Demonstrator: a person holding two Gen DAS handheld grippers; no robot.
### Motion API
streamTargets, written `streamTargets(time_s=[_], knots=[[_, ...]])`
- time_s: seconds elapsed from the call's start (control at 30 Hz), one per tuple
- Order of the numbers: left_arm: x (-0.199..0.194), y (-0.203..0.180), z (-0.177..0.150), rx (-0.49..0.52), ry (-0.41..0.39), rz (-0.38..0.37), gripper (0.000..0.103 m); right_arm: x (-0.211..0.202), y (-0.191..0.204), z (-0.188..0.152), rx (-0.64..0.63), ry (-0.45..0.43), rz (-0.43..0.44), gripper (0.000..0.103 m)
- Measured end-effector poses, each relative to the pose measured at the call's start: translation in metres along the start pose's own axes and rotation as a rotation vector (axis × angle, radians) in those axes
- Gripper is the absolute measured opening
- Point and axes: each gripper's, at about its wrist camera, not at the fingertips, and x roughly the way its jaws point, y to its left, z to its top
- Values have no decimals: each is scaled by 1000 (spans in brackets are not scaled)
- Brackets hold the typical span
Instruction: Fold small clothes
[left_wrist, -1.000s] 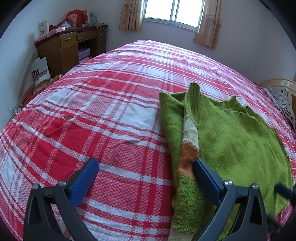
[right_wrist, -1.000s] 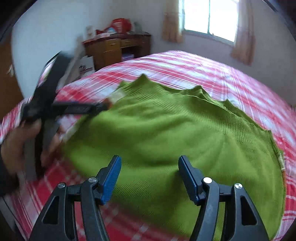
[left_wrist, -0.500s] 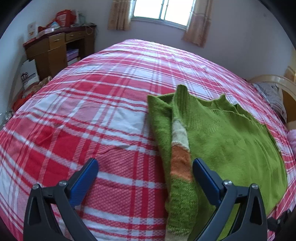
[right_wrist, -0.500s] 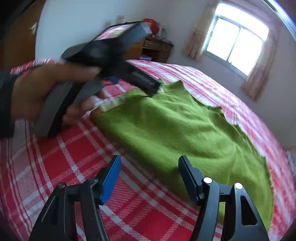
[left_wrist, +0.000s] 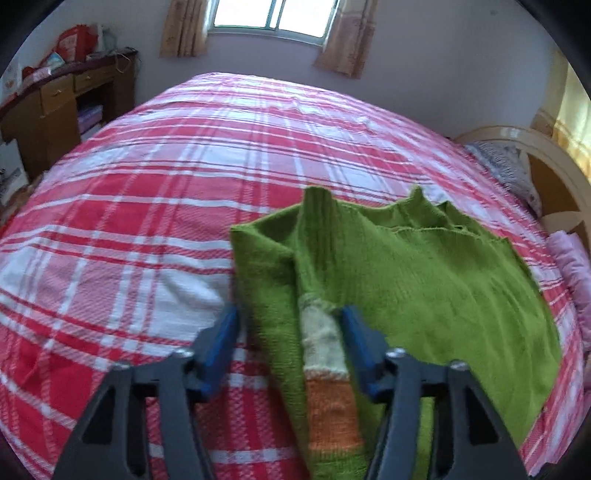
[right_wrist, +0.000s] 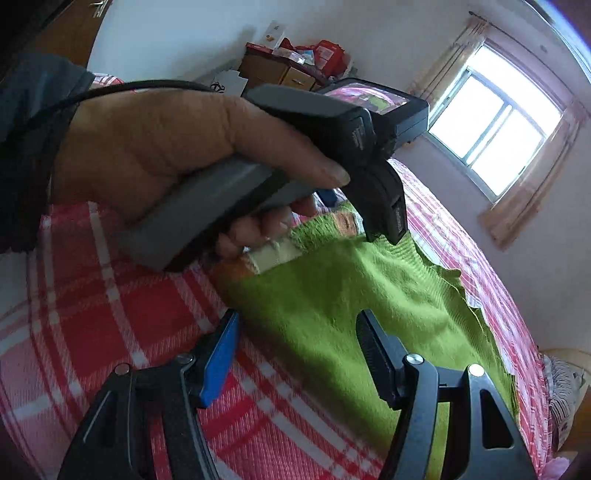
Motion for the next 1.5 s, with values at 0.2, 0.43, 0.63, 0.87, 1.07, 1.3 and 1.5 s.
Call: streamTargets(time_s=[0.2, 0.43, 0.63, 0.87, 1.07, 1.3, 1.5], knots=[[0, 7, 2, -48, -3, -71, 43, 8, -6, 2, 17, 7, 11, 65], [1, 20, 4, -138, -8, -132, 46, 10, 11, 11, -43, 0, -57, 65], [5, 24, 4, -157, 0, -191, 27, 12, 22, 14, -74, -4, -53, 49], [3, 31, 4, -202, -2, -231, 15, 14, 37, 14, -132, -11, -28, 8], [-7, 32, 9, -260, 14, -261, 13, -3, 16, 6, -5, -75, 41, 7], [-24, 17, 21, -278, 6, -304, 13, -27, -22, -9, 190, -173, 111, 7], [-38, -12, 37, -235, -12, -291, 13, -40, -53, -30, 307, -200, 142, 6]])
